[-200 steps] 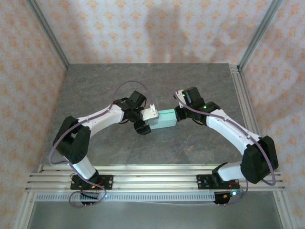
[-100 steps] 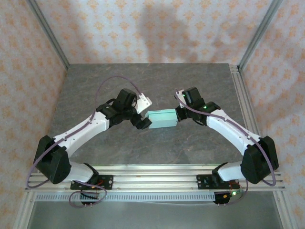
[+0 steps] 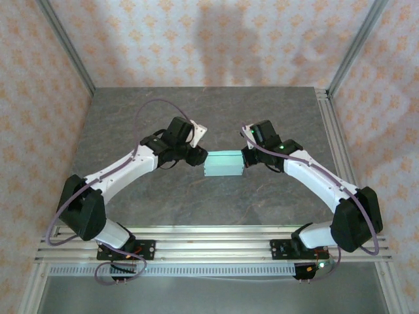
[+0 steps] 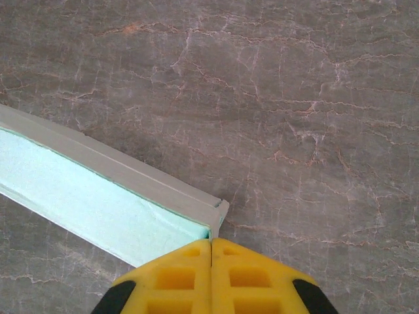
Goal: Fold the paper box
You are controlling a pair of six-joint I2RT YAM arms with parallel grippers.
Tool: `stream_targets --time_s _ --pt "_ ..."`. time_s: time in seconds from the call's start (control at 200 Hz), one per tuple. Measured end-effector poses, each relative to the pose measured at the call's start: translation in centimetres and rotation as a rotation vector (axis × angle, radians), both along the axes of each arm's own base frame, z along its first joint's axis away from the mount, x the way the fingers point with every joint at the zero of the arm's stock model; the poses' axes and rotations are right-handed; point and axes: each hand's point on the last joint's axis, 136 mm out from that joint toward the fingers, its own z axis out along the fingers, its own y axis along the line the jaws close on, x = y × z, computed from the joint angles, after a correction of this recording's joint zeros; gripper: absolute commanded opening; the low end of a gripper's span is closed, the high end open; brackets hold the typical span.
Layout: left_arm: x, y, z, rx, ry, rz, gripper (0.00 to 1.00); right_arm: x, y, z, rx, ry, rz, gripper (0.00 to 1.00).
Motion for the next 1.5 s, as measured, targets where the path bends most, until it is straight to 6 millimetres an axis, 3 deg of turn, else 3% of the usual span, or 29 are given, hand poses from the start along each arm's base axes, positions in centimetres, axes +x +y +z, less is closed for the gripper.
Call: stream_targets --time_s 0.581,0.941,1.497 --pt "0.9 -0.7 -0.7 -0.015 0.06 0.039 0.08 -0.1 0.0 0.2 -0.002 0.01 -0.003 0.0" --pt "1.5 -1.3 -0.7 -0.049 0.13 0.144 0.04 -0.1 0.0 0.5 0.045 0.044 -0.079 0.0" --pt "1.8 -1.9 -0.9 -0.066 0.157 0.19 0.03 0.9 -0.7 0.4 0.167 0.081 -0.361 0.0"
